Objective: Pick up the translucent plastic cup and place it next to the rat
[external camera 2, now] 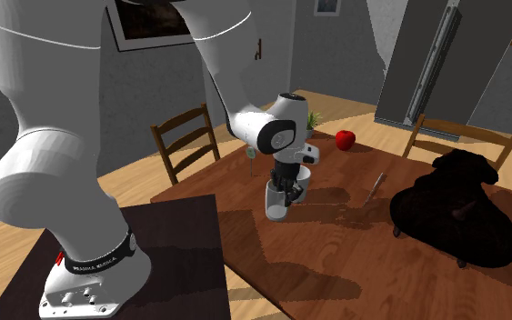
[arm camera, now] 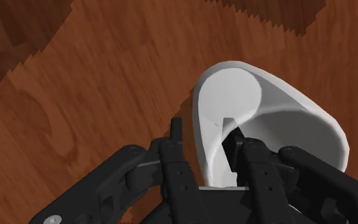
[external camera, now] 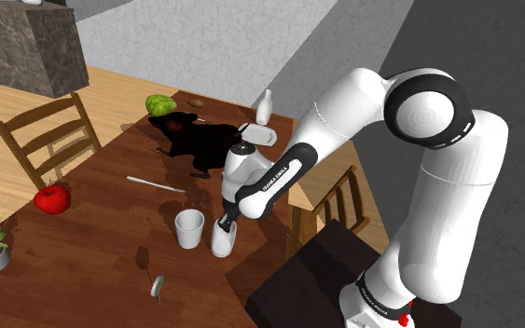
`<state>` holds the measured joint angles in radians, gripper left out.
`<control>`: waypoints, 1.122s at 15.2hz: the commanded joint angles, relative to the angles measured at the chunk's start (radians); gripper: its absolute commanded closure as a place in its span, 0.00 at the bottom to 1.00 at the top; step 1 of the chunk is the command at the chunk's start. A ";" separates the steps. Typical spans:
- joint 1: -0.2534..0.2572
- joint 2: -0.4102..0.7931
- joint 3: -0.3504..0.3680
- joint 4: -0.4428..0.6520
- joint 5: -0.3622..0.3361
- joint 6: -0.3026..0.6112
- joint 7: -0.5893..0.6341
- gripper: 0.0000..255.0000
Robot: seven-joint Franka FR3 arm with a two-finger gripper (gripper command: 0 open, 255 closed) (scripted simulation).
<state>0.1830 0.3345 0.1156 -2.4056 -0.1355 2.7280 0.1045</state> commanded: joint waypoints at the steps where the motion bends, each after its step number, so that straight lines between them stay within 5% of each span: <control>1: 0.000 0.000 0.000 0.000 0.000 0.000 0.000 1.00; 8: 0.000 0.000 0.000 0.000 0.000 0.000 0.000 1.00; 17: -0.017 -0.123 0.025 -0.011 0.044 -0.111 -0.033 1.00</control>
<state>0.1686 0.2294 0.1383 -2.4136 -0.0982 2.6321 0.0771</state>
